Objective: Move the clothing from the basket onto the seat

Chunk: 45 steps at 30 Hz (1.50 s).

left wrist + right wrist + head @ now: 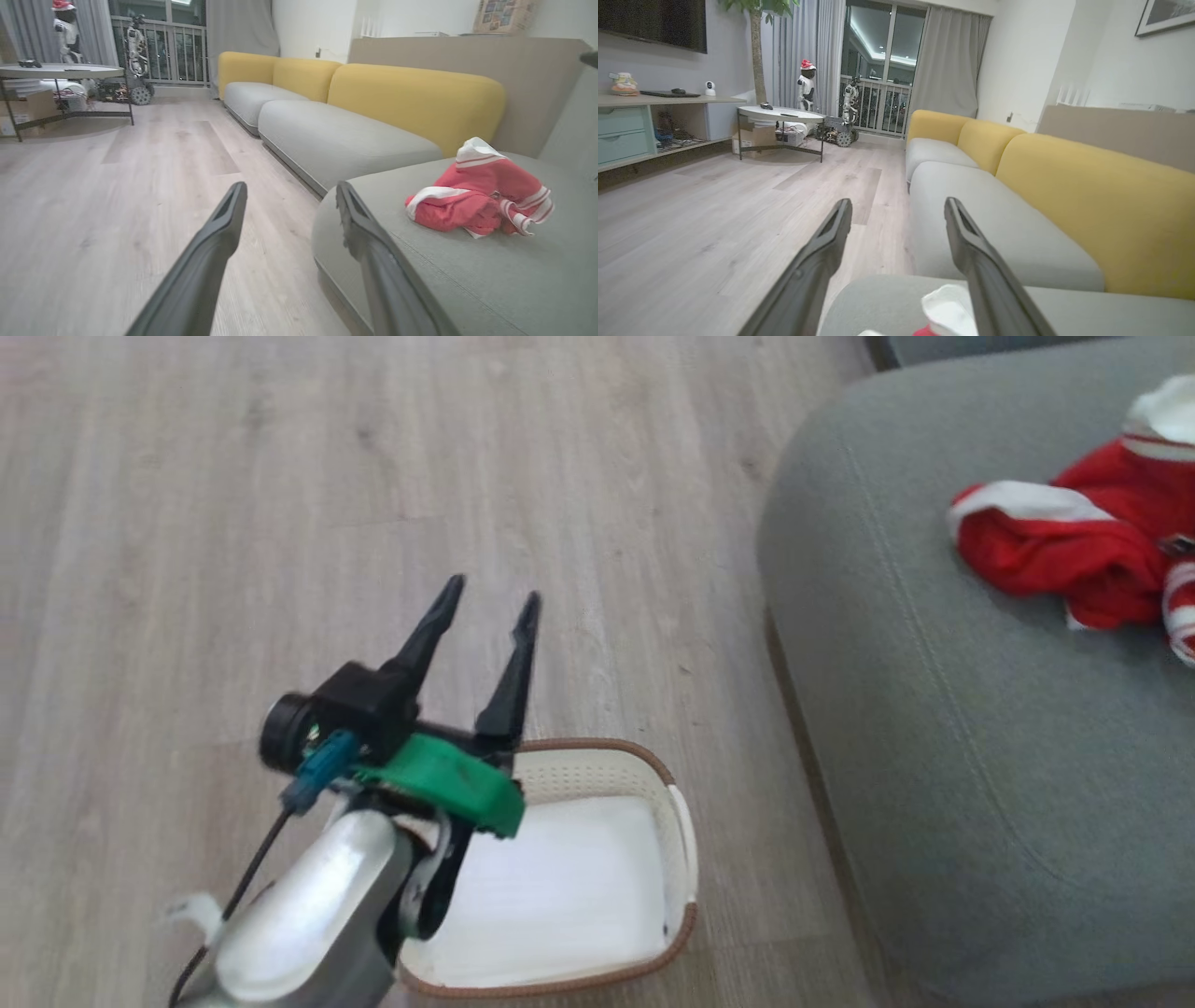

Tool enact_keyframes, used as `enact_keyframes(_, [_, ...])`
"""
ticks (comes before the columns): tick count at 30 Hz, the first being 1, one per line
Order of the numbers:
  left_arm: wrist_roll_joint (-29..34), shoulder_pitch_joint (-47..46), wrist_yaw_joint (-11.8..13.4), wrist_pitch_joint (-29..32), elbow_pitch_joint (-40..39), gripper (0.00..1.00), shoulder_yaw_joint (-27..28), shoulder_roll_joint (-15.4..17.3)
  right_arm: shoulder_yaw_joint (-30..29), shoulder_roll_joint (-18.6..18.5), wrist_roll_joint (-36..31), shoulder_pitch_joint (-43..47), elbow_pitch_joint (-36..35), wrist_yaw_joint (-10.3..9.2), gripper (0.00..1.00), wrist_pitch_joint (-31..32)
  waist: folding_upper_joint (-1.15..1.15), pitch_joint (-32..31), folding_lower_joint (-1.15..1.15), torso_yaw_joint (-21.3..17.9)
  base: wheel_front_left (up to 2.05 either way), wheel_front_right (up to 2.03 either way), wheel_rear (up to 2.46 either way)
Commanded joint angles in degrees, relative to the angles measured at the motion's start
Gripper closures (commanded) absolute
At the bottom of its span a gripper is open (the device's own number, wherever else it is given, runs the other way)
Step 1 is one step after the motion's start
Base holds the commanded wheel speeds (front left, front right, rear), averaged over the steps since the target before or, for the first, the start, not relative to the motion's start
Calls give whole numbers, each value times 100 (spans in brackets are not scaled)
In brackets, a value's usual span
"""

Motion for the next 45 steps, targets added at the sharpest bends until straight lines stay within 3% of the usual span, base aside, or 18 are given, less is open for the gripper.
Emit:
enact_keyframes(1, [-19,-6,106,-58,-217,0,378,196,-464,197,-391,712,-428,-1,0,-51,0,-168,0,250,0,0,0])
enact_keyframes(2, [-19,-6,106,-58,-217,0,378,196,-464,197,-391,712,-428,-1,0,-51,0,-168,0,250,0,0,0])
enact_keyframes(8, [-14,582,306,-75,-327,0,829,258,-1583,1341,-1337,2342,-1499,-1,0,-52,0,-358,0,543,0,0,0])
enact_keyframes(13, [101,1100,343,-77,-460,0,1295,163,-1824,2055,-1704,3073,-1903,-1,0,-52,0,-432,0,671,0,0,0])
enact_keyframes(20, [506,1690,156,-78,-565,0,1975,-187,-1969,2827,-1828,3443,-2065,-1,0,-52,0,-436,0,744,0,0,0])
enact_keyframes(32, [1311,2068,-508,-78,-304,0,2749,-795,-1710,3213,-2132,3611,-2014,-1,0,-52,0,-476,0,759,0,0,0])
enact_keyframes(45, [1634,2083,-886,-78,-59,0,3111,-1089,-1615,3237,-2120,3551,-1986,-1,0,-52,0,-458,0,755,0,0,0])
